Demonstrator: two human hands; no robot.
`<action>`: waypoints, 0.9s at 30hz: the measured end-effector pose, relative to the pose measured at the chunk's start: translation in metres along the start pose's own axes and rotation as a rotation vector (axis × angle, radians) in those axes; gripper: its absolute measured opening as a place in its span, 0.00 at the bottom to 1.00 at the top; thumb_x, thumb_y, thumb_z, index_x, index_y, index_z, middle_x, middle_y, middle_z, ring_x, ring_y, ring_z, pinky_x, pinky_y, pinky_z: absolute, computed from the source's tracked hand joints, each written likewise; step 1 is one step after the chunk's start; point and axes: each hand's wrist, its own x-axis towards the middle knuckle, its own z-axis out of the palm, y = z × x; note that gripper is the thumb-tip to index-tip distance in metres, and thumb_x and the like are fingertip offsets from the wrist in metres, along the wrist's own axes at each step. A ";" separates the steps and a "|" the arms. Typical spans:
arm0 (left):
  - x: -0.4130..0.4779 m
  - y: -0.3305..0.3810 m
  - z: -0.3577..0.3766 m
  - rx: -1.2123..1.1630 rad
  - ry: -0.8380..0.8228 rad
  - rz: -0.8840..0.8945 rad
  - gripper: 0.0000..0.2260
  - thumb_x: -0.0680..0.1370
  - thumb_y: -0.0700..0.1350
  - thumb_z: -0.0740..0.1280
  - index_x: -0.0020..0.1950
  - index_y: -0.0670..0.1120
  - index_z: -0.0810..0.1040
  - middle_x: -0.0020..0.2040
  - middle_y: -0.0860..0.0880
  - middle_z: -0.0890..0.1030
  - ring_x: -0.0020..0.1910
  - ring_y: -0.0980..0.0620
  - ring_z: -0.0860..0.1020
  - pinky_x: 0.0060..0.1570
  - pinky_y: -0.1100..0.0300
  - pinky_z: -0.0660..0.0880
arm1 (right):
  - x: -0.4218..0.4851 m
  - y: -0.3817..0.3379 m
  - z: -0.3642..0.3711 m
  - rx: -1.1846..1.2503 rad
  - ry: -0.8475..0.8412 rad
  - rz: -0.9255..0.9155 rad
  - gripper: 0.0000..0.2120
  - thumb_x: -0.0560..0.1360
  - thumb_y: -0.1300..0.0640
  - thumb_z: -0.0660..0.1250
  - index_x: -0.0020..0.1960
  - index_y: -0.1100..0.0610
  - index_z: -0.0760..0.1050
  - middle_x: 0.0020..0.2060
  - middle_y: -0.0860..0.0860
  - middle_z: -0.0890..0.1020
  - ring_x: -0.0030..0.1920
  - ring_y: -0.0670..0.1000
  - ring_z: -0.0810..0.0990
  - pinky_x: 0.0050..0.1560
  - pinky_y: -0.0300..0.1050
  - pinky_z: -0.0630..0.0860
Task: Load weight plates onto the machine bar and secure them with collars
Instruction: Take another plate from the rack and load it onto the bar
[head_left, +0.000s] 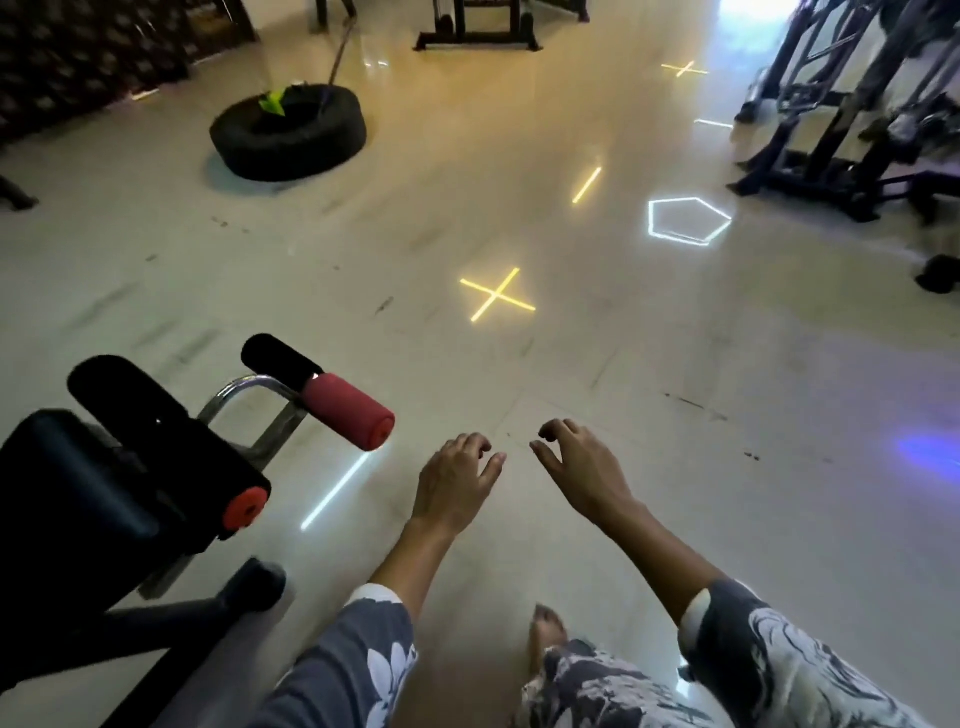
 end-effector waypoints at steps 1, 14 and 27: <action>0.028 -0.006 -0.003 0.001 0.001 -0.019 0.14 0.79 0.53 0.61 0.55 0.44 0.75 0.53 0.46 0.81 0.50 0.49 0.78 0.50 0.53 0.77 | 0.032 -0.002 -0.004 -0.012 -0.020 -0.015 0.16 0.79 0.48 0.56 0.60 0.57 0.71 0.58 0.53 0.77 0.59 0.54 0.75 0.55 0.46 0.69; 0.376 -0.169 -0.070 -0.077 0.145 -0.272 0.13 0.79 0.52 0.61 0.52 0.43 0.76 0.51 0.45 0.81 0.49 0.47 0.78 0.46 0.57 0.72 | 0.453 -0.091 0.008 -0.128 -0.215 -0.218 0.16 0.80 0.48 0.56 0.60 0.58 0.72 0.58 0.55 0.78 0.58 0.56 0.75 0.58 0.51 0.72; 0.634 -0.383 -0.213 -0.030 0.323 -0.532 0.13 0.79 0.52 0.60 0.50 0.43 0.75 0.48 0.46 0.80 0.45 0.49 0.77 0.40 0.60 0.71 | 0.819 -0.292 0.069 -0.126 -0.334 -0.539 0.15 0.80 0.49 0.56 0.58 0.58 0.73 0.56 0.55 0.79 0.55 0.56 0.77 0.53 0.48 0.72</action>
